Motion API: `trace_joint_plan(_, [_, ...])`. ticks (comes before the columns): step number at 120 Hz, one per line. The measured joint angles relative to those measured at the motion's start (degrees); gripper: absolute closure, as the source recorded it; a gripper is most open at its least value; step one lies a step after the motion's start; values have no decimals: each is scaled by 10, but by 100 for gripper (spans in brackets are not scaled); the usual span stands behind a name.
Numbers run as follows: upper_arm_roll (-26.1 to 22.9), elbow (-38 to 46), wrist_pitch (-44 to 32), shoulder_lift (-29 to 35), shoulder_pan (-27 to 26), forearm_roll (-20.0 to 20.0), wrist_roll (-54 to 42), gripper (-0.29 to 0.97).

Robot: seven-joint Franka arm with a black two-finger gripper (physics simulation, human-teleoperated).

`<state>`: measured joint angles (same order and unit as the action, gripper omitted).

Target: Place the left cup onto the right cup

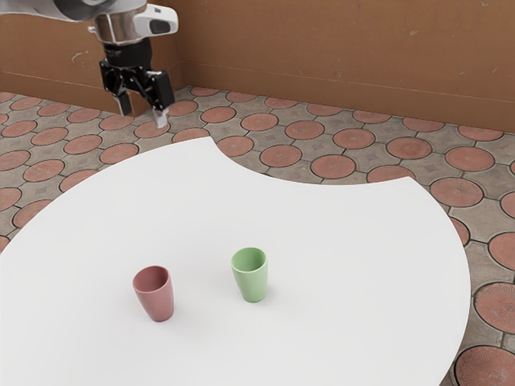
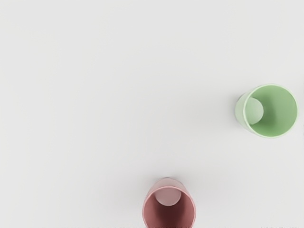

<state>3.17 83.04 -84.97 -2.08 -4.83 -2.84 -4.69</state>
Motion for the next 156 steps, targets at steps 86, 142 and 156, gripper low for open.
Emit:
trace_joint_plan(86, [-12, -18, 10, -30, 3, 2, 154, 0])
trace_joint_plan(142, [-12, -27, -8, -98, 5, 4, 259, 0])
trace_joint_plan(156, [-12, -21, -26, -108, 5, 4, 275, 0])
